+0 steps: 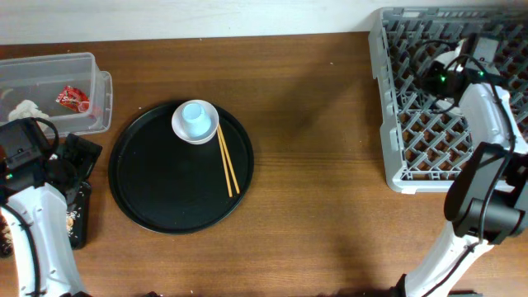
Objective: Sort waste into correct bins and load items into the dishwasher rack
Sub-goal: 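Place the plate upright in the rack and open the right gripper, then move the right gripper to the blue cup in the white bowl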
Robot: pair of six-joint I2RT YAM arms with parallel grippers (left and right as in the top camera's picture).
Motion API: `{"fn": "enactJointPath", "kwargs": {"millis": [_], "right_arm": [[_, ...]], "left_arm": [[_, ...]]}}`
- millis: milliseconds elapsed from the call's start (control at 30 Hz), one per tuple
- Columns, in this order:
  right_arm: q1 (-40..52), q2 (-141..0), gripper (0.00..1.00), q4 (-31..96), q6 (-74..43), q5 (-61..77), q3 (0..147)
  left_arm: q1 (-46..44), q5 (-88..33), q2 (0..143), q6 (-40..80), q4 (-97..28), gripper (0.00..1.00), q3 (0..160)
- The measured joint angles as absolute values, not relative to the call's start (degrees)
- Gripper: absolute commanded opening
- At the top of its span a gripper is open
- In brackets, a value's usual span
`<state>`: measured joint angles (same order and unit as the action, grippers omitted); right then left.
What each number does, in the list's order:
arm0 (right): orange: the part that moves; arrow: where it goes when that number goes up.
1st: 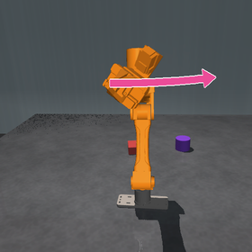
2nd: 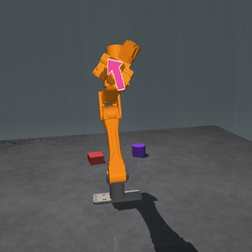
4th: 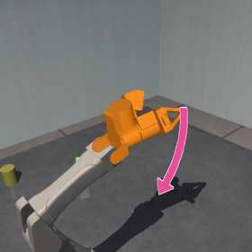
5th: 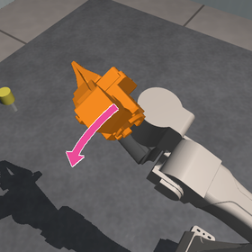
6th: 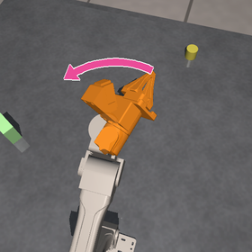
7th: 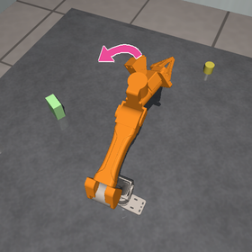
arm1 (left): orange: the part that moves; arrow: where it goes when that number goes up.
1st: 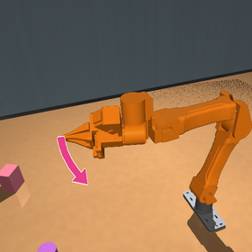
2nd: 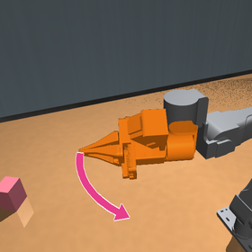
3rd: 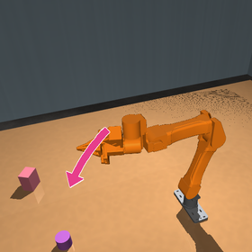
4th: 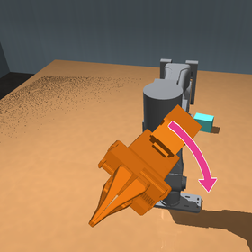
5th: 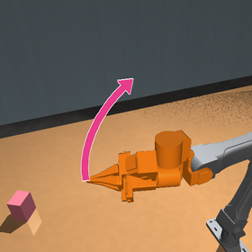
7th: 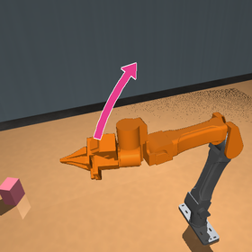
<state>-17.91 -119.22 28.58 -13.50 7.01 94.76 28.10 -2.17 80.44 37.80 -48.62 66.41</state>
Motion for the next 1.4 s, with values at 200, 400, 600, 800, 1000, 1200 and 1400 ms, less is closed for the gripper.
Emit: {"fn": "enactJointPath", "kwargs": {"millis": [200, 400, 600, 800, 1000, 1200, 1400], "right_arm": [[-14.5, -119.2, 0.07, 29.6, -13.4, 5.0, 94.8], [-14.6, -120.0, 0.07, 30.2, -13.4, 2.9, 94.9], [-14.9, -123.3, 0.07, 29.4, -12.6, -0.2, 96.2], [-15.0, -122.9, 0.2, 38.5, -11.3, 2.1, 101.2], [-14.6, -110.1, 1.0, 49.3, -11.7, 19.7, 114.6], [-2.2, -99.1, 0.98, 49.7, -11.6, 46.3, 116.9], [24.6, -110.8, 0.98, 44.3, -13.4, 30.1, 116.8]], "left_arm": [[28.1, -2.2, 80.4, 37.8, -48.6, 0.99, 66.4], [28.1, -2.2, 80.4, 37.8, -48.6, 0.99, 66.4], [28.1, -2.2, 80.4, 37.8, -48.6, 0.99, 66.4], [28.1, -2.2, 80.4, 37.8, -48.6, 0.99, 66.4], [28.1, -2.2, 80.4, 37.8, -48.6, 0.99, 66.4], [28.1, -2.2, 80.4, 37.8, -48.6, 0.99, 66.4], [28.1, -2.2, 80.4, 37.8, -48.5, 0.99, 66.4]]}}
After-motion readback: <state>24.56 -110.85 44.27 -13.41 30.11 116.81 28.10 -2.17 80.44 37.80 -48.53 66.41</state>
